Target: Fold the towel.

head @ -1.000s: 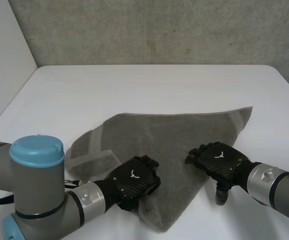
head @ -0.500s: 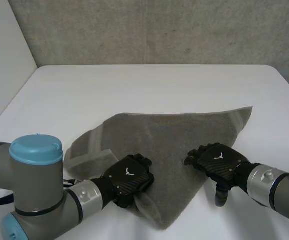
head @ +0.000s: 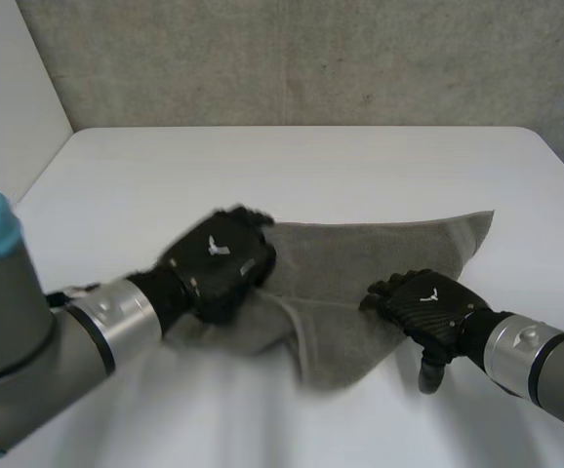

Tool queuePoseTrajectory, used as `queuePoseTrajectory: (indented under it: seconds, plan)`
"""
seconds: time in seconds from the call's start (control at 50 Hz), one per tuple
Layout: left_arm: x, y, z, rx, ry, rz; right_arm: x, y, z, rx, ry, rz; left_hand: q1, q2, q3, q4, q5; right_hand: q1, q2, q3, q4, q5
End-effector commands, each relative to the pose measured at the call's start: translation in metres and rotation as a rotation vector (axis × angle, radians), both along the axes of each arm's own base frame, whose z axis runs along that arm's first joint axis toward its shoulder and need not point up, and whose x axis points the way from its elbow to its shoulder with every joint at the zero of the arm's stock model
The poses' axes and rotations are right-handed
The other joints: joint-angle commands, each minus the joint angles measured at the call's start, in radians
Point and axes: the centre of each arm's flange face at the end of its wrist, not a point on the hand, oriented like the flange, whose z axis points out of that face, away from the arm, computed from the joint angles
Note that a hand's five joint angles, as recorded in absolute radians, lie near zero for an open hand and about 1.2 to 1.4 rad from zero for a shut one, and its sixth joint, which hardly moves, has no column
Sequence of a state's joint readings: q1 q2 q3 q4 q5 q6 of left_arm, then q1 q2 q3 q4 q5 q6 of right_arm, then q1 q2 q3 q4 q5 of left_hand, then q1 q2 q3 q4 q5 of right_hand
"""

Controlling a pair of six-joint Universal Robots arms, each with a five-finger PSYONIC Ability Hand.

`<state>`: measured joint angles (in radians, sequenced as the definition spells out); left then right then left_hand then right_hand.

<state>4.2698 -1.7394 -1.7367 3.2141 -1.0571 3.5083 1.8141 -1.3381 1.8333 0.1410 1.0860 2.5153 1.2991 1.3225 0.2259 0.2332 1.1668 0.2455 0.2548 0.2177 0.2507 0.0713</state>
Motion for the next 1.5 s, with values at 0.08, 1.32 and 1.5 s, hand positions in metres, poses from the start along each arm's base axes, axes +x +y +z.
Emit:
queuePoseTrajectory:
  seconds: [0.08, 1.32, 1.5]
  plan:
    - [0.011, -0.015, 0.018, 0.035, 0.093, 0.076, 0.012, -0.03, -0.02, -0.032, -0.116, -0.064, 0.097, 0.074, -0.051, -0.059, 0.055, 0.121, 0.112, -0.043, -0.076, 0.121]
    - [0.029, -0.033, 0.016, 0.091, 0.197, 0.179, 0.064, -0.108, 0.099, -0.464, -0.3, -0.168, 0.097, 0.074, -0.051, -0.059, 0.055, -0.071, -0.08, -0.043, -0.076, -0.071]
    - [0.029, -0.04, 0.016, 0.085, 0.2, 0.186, 0.038, -0.056, 0.064, -0.307, -0.209, -0.09, 0.097, 0.074, -0.051, -0.059, 0.055, 0.001, -0.009, -0.043, -0.076, 0.0]
